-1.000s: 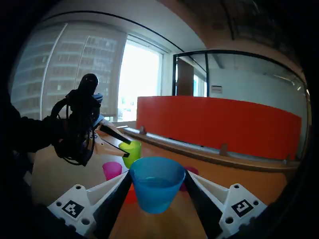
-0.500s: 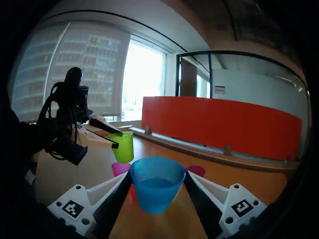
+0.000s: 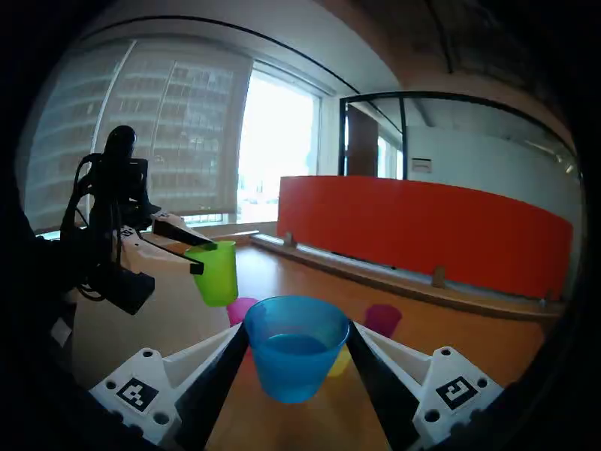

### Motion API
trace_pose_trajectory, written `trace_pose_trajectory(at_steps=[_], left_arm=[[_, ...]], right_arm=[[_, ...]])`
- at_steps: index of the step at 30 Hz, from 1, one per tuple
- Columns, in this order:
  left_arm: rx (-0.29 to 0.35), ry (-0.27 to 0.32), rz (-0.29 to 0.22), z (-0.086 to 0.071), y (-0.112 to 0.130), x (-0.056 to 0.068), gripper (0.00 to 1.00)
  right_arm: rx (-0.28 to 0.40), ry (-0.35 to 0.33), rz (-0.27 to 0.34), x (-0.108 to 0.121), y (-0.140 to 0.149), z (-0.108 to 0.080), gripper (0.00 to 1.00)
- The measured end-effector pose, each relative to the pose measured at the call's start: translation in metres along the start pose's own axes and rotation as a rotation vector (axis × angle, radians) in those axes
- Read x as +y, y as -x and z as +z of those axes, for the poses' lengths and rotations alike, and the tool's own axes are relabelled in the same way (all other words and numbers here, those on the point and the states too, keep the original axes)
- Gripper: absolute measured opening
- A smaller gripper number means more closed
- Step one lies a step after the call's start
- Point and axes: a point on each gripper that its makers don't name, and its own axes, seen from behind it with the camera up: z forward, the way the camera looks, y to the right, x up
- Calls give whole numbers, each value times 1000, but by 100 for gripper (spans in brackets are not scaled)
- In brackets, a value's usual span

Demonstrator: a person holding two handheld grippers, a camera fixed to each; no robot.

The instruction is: Pour water

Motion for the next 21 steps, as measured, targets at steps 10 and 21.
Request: trace_pose_trajectory(at_steps=[10, 21], left_arm=[[73, 14, -10, -24, 2, 24, 89], [141, -14, -59, -48, 8, 36, 90]], right_arm=[[-5, -24, -1, -19, 3, -3, 93], [-4, -41, -5, -35, 1, -7, 94]])
